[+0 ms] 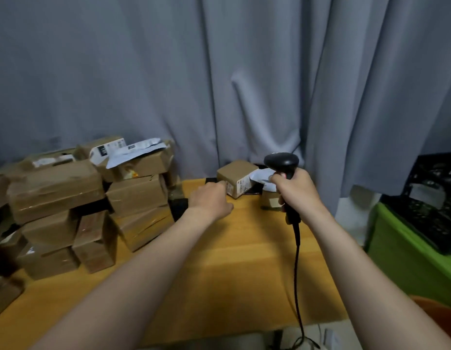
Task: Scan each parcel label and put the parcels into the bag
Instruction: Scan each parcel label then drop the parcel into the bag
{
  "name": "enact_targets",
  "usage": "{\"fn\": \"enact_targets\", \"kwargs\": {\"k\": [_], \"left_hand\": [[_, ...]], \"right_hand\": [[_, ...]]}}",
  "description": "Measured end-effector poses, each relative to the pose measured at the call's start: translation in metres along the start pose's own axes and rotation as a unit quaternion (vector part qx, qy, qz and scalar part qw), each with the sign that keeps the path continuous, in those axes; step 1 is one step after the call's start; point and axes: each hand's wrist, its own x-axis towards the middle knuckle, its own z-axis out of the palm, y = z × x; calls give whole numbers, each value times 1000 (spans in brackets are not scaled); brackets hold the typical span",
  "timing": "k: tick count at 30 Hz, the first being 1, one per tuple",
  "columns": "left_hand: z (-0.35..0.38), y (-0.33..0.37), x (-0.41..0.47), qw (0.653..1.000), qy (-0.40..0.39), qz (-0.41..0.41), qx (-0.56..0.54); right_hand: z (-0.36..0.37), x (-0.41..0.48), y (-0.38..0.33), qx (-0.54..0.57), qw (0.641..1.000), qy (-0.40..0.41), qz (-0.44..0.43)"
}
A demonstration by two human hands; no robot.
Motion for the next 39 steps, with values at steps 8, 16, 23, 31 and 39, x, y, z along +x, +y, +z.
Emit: {"fn": "enact_targets", "kwargs": {"k": [8, 16, 23, 31, 39], "left_hand": [[60, 63, 83, 994, 4, 107, -31], [100, 93, 137, 986, -19, 157, -48], [123, 92, 150, 989, 2, 136, -59], [103, 72, 116, 985, -23, 162, -62], [54, 4, 34, 982, 91, 140, -90]], "right_hand": [[-18, 48, 57, 9, 999, 2, 46], [-13, 73, 98, -16, 999, 36, 31], [-15, 80, 114, -17, 996, 61, 59], [-12, 65, 94, -8, 996, 62, 59], [4, 10, 42, 29, 999, 22, 15]]}}
